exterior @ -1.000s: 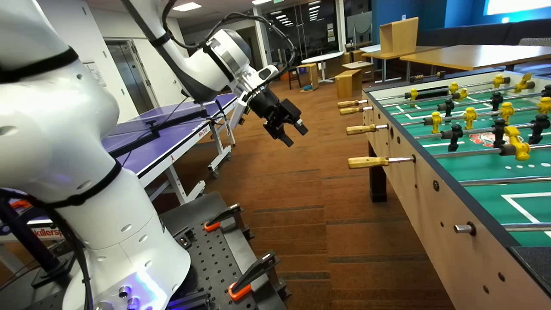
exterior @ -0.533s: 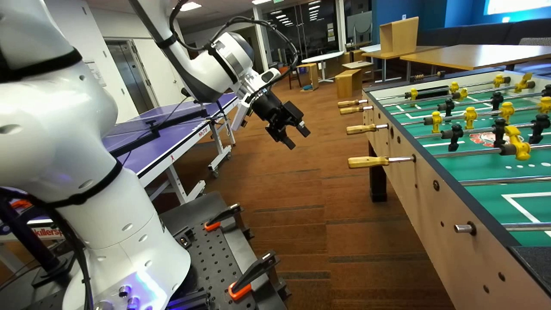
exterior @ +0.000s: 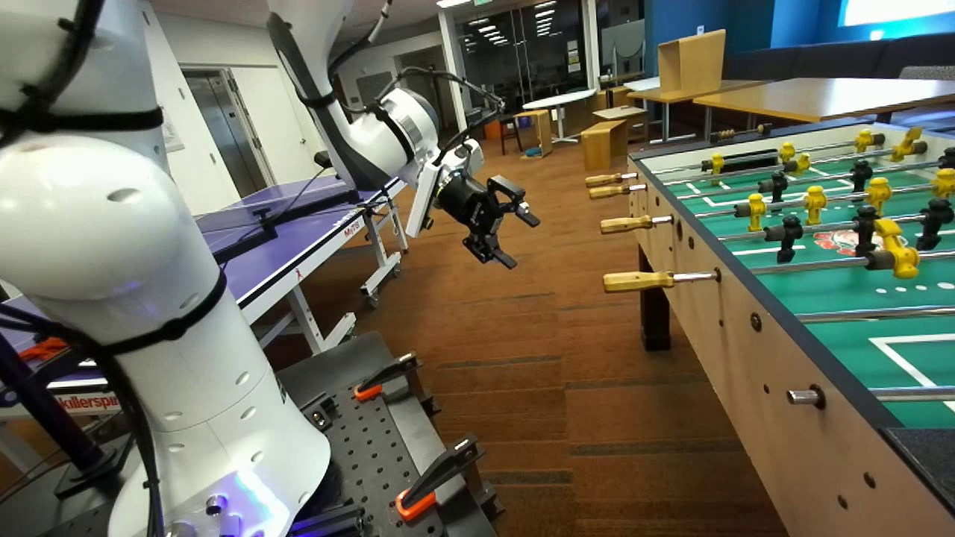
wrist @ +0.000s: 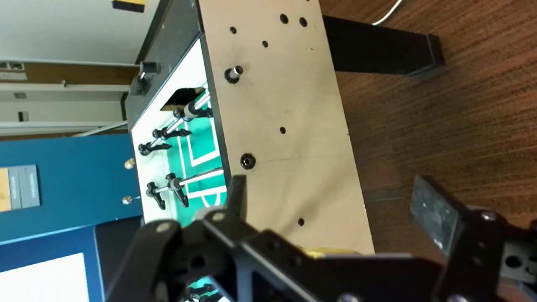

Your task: Rotate the third rod backwards

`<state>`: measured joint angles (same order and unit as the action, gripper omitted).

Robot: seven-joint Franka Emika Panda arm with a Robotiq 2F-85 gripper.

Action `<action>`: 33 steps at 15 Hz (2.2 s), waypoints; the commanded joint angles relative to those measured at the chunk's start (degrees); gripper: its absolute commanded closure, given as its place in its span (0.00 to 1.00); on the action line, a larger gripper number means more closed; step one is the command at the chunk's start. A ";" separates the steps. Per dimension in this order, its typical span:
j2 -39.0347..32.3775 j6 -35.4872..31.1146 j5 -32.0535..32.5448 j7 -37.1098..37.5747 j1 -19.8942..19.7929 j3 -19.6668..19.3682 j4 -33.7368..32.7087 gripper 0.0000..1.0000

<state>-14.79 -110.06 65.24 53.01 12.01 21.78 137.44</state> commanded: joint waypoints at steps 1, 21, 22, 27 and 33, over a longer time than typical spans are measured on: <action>-11.00 7.03 3.53 -6.64 5.46 -3.48 -9.20 0.00; -25.33 14.18 15.61 -36.71 9.73 -7.93 -19.39 0.00; -25.70 16.22 15.81 -39.26 10.16 -7.72 -19.87 0.00; -29.33 23.12 19.97 -51.29 12.42 -7.39 -22.40 0.00; -34.51 23.33 28.54 -66.56 12.95 -7.43 -24.11 0.00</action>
<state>-46.67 -88.28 90.39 -6.61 24.46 14.37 115.31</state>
